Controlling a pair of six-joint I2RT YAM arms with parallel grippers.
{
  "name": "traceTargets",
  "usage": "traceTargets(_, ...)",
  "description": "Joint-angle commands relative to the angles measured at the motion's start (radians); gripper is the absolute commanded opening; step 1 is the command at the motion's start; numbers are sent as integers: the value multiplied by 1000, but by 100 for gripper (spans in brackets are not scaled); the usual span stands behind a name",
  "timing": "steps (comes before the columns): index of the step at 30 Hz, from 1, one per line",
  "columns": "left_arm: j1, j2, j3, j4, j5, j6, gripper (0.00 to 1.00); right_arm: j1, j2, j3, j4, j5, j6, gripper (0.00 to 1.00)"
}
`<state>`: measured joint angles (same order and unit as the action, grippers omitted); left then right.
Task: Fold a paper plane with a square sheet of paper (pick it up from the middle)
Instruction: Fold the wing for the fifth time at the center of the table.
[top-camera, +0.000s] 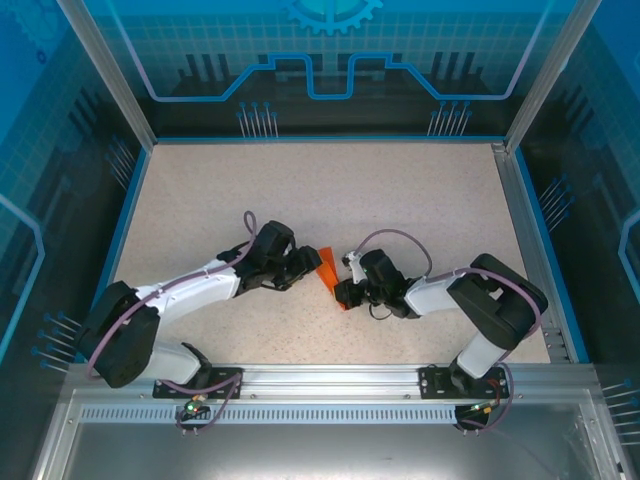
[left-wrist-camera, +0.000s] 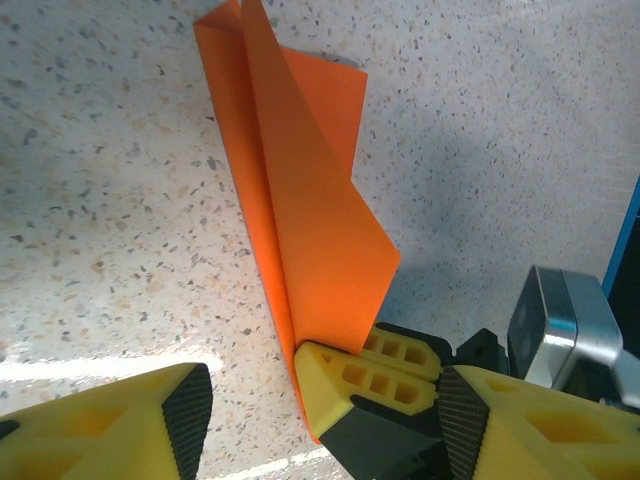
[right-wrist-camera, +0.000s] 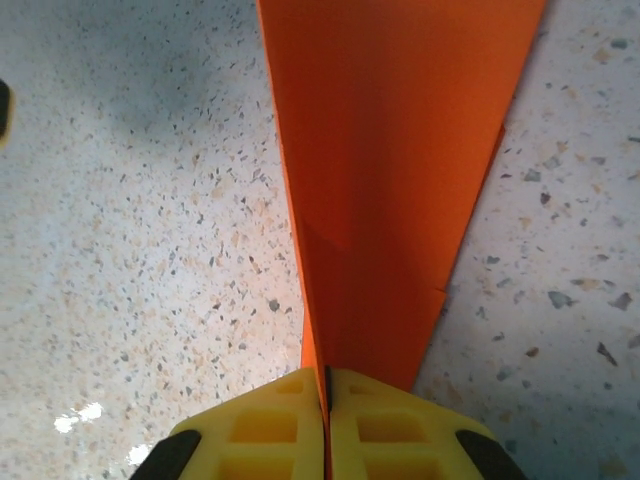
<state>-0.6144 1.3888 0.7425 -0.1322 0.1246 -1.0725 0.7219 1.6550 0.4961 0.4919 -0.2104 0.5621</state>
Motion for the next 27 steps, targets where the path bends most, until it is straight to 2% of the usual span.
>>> traceTargets(1, -5, 26, -4, 53, 58, 18, 63, -36, 67, 8, -37, -105, 65, 7)
traceTargets(9, -4, 74, 17, 101, 84, 25, 61, -46, 94, -8, -32, -105, 102, 8)
traceTargets(13, 8, 119, 59, 75, 71, 24, 67, -33, 61, -5, -69, -70, 62, 11)
traceTargets(15, 18, 149, 86, 49, 66, 6, 70, -18, 41, 6, -102, -36, 28, 11)
traceTargets(18, 28, 195, 142, 6, 74, -7, 80, 23, 20, 29, -158, 33, -35, 11)
traceTargets(23, 36, 261, 230, -134, 62, -28, 82, 102, -6, 69, -272, 220, -132, 12)
traceTargets(27, 51, 292, 237, -187, 59, -55, 78, 155, -22, 78, -289, 326, -183, 12)
